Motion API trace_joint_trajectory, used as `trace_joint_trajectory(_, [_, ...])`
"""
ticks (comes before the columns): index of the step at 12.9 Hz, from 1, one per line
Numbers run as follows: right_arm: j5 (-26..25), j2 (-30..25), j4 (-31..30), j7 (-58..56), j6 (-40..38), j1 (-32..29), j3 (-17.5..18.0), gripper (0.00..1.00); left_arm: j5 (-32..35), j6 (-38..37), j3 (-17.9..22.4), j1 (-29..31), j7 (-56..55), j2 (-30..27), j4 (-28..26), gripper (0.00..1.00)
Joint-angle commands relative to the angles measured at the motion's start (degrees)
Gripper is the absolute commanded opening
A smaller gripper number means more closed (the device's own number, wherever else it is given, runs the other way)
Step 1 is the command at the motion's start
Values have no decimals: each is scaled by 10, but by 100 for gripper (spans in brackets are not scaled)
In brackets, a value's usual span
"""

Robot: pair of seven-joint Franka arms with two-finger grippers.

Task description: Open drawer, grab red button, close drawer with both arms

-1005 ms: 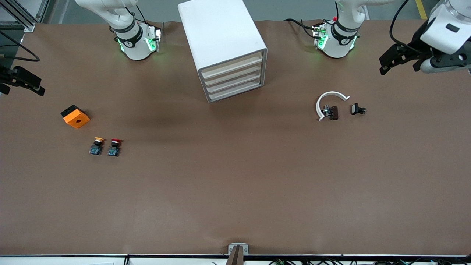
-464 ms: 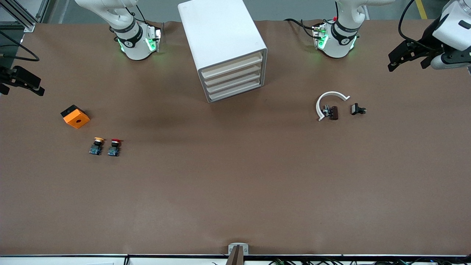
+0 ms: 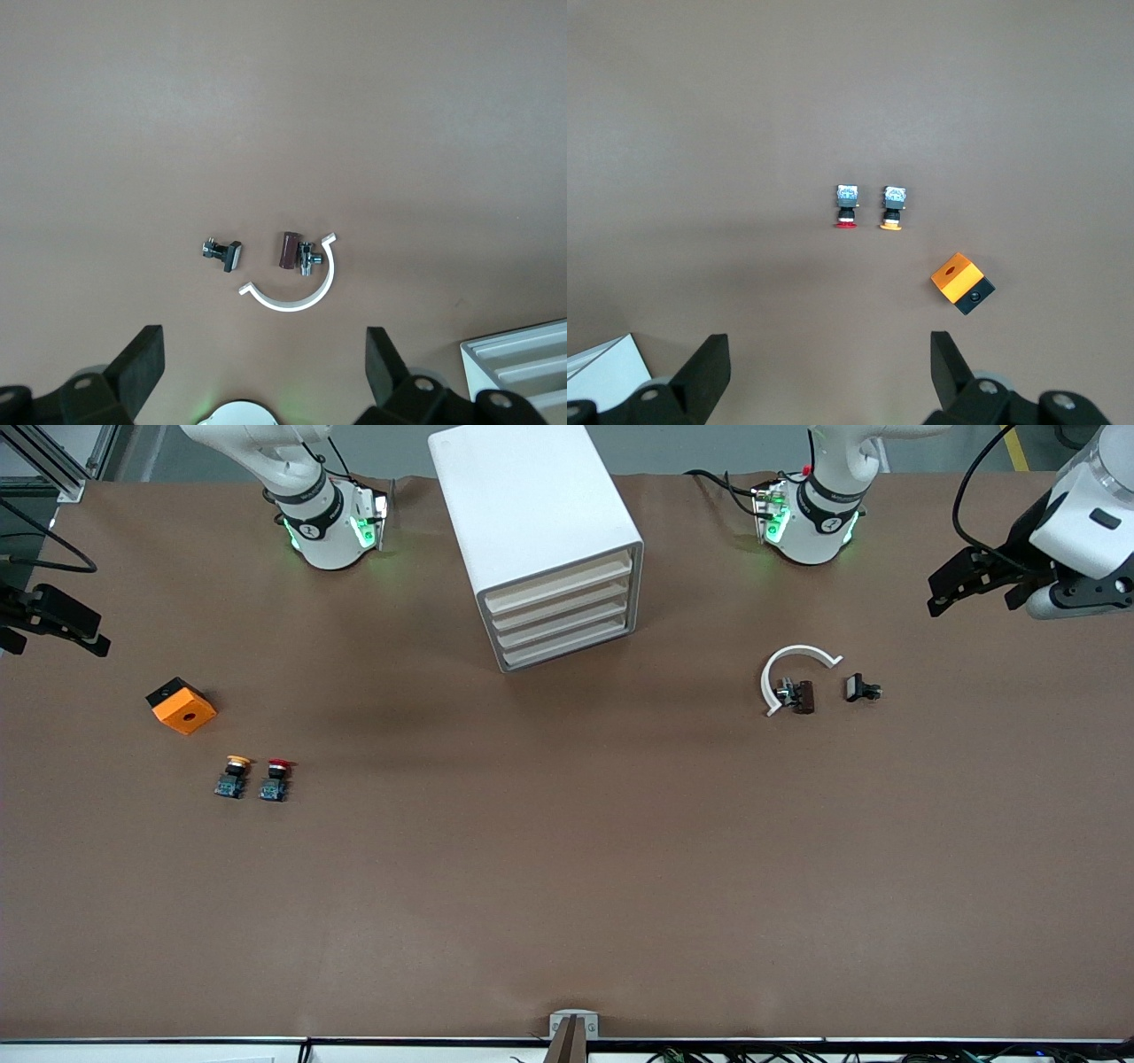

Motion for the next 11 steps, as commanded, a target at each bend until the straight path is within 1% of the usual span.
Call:
trace_joint_trajectory(1, [8, 9, 17, 2, -6, -1, 1, 100, -3, 0, 3, 5, 16, 20, 28, 100])
trace_joint_trajectory(4, [8, 9, 17, 2, -6, -1, 1, 100, -2, 0, 3, 7, 15, 23, 31, 100])
trace_joint_trajectory(7, [8, 11, 18, 2, -5, -1, 1, 100, -1, -1, 3, 8, 13, 31, 45, 100])
trace_joint_trajectory(11, [8, 11, 19, 2, -5, -1, 1, 100, -1, -2, 2, 5, 12, 35, 45, 100])
